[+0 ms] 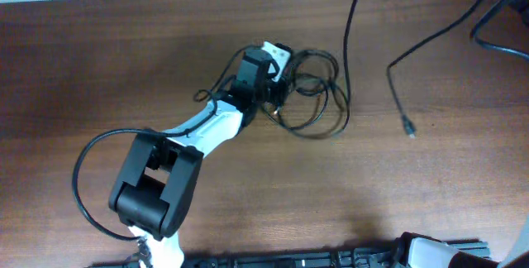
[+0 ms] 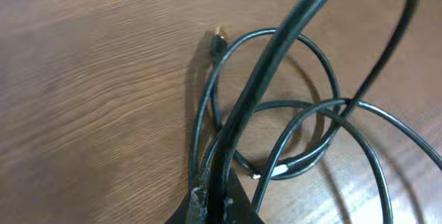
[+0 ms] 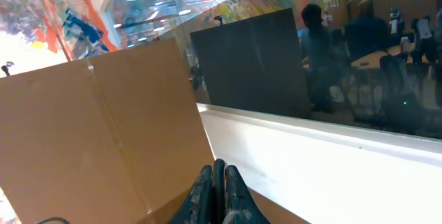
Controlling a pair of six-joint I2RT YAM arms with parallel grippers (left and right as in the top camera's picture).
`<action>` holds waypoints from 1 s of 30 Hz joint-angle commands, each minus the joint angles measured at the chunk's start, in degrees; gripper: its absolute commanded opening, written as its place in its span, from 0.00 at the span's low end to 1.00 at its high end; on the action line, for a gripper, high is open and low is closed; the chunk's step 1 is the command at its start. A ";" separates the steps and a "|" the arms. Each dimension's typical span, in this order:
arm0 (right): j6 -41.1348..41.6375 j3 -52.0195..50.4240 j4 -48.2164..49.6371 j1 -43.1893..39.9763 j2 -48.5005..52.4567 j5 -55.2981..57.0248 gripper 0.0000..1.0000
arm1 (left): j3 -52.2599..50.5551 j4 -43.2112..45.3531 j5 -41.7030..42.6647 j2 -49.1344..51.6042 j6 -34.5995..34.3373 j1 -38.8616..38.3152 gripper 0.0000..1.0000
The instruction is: Untangle cables
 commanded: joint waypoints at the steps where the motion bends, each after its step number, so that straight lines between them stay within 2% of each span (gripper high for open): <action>1: 0.44 0.87 0.04 -0.42 -0.59 -0.90 0.04 | 0.17 -0.46 -1.62 0.74 -12.02 2.43 0.00; 4: -0.96 0.87 0.04 -0.42 0.22 -0.46 0.04 | 0.17 -3.13 -1.64 0.74 -11.65 2.78 0.00; 6: -1.36 0.87 -0.26 -1.53 1.92 0.37 0.04 | 0.17 -5.42 -1.64 0.74 -8.07 2.60 0.00; 10: -1.77 0.87 -0.24 -7.26 8.92 0.83 0.04 | 0.17 -9.49 5.53 0.74 5.81 2.60 0.00; 12: -1.77 0.87 -0.24 -10.56 13.25 0.83 0.04 | 0.17 -9.66 11.06 0.72 10.10 2.60 0.00; 15: -1.79 0.87 -0.24 -14.88 18.51 0.81 0.04 | 0.17 -9.64 14.84 0.72 11.26 2.60 0.00; 19: -3.82 0.87 -1.92 -21.55 22.53 1.75 0.04 | 0.17 -9.64 14.97 0.72 12.07 2.25 0.00; 23: -19.12 0.90 -20.20 -28.24 22.43 15.89 0.04 | 0.17 -9.66 14.93 0.72 12.09 2.12 0.00; 25: -27.34 0.90 -28.46 -30.38 22.43 27.54 0.04 | 0.17 -9.64 14.93 0.72 12.07 2.12 0.00; 28: -37.48 0.87 -35.74 -31.15 22.45 50.07 0.04 | 0.17 -9.66 14.95 0.72 12.07 2.12 0.00; 29: -40.17 0.87 -36.92 -31.12 22.47 61.37 0.04 | 0.17 -9.73 14.97 0.72 12.04 2.12 0.00; 30: -40.17 0.87 -36.92 -31.26 22.51 66.64 0.04 | 0.17 -9.86 14.97 0.72 12.04 2.12 0.00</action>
